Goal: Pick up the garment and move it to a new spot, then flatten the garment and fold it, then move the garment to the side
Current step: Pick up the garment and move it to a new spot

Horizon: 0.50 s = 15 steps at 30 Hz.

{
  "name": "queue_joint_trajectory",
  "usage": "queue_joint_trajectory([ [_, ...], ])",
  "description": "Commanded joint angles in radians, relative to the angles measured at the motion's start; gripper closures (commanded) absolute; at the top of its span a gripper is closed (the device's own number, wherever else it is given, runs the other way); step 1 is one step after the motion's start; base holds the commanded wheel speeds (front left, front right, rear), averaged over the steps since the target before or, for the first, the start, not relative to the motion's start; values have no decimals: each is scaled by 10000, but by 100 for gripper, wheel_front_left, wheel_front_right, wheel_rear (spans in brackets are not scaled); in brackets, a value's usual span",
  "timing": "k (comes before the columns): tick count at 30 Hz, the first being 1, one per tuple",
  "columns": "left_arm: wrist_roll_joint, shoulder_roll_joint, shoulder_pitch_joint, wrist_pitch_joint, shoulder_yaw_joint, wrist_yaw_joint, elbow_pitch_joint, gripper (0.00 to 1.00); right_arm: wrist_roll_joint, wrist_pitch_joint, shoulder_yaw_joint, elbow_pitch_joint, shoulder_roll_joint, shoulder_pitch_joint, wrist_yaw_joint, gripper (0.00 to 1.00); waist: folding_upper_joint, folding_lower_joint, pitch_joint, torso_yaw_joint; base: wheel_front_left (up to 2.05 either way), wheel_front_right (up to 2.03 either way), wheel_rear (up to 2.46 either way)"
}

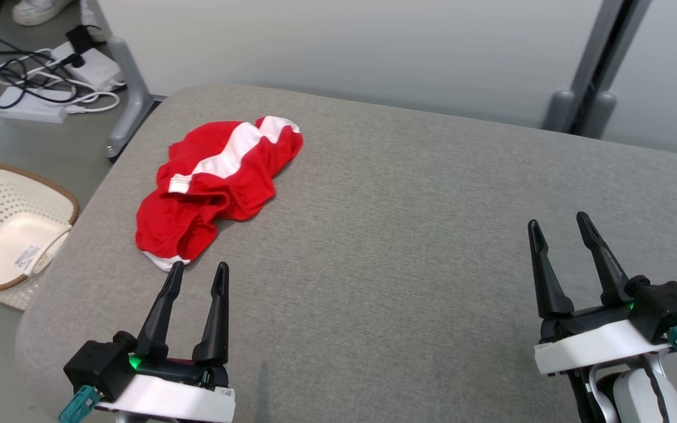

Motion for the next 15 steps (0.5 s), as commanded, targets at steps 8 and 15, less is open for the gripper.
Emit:
queue_joint_trajectory([
  [8, -15, 35, 168, -39, 77, 60, -55, 0, 25, -47, 42, 106, -53, 147, -3, 0, -1, 0, -173, 827, 0, 0, 0],
  [15, 20, 33, 248, -40, 130, 51, -87, 0, 51, -46, 100, 143, -41, 161, -3, 0, -1, 0, -218, 1073, 0, 0, 0],
])
